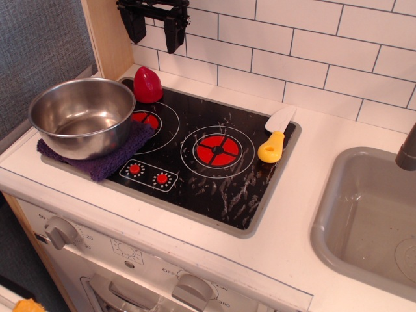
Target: Move the metal pot to the back of the stove.
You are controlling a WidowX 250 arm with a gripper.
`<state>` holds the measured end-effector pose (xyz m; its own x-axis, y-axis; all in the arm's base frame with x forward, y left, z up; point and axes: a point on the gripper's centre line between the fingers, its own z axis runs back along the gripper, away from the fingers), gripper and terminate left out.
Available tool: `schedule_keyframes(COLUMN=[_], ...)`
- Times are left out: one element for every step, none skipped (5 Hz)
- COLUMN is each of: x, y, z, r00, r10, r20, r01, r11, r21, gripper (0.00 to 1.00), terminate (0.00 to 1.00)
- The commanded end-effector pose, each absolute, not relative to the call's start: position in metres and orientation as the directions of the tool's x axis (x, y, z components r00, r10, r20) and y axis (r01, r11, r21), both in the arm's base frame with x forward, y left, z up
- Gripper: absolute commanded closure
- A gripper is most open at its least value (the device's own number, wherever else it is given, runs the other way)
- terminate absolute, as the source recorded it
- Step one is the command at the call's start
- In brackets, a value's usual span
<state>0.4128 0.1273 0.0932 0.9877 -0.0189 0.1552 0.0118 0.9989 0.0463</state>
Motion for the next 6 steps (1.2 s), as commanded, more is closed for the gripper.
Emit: schedule_keyframes(x=[0.413,0.405,0.391,0.368,0.35,0.336], y=[0.127,0.109,0.093,0.084,0.085,0.095], z=[0.093,0.105,0.12,0.132,0.116,0.083], r00=[0.988,0.982,0.976,0.97,0.982,0.993], r10=[-0.019,-0.048,-0.074,-0.084,-0.076,-0.072], r20=[0.155,0.181,0.207,0.227,0.173,0.091], r01=[0.012,0.041,0.066,0.073,0.063,0.062], r11=[0.999,0.998,0.997,0.996,0.995,0.992], r21=[0.046,0.044,0.046,0.056,0.081,0.107], gripper=[0.0,0.0,0.0,0.0,0.0,0.0], terminate=[0.0,0.0,0.0,0.0,0.0,0.0])
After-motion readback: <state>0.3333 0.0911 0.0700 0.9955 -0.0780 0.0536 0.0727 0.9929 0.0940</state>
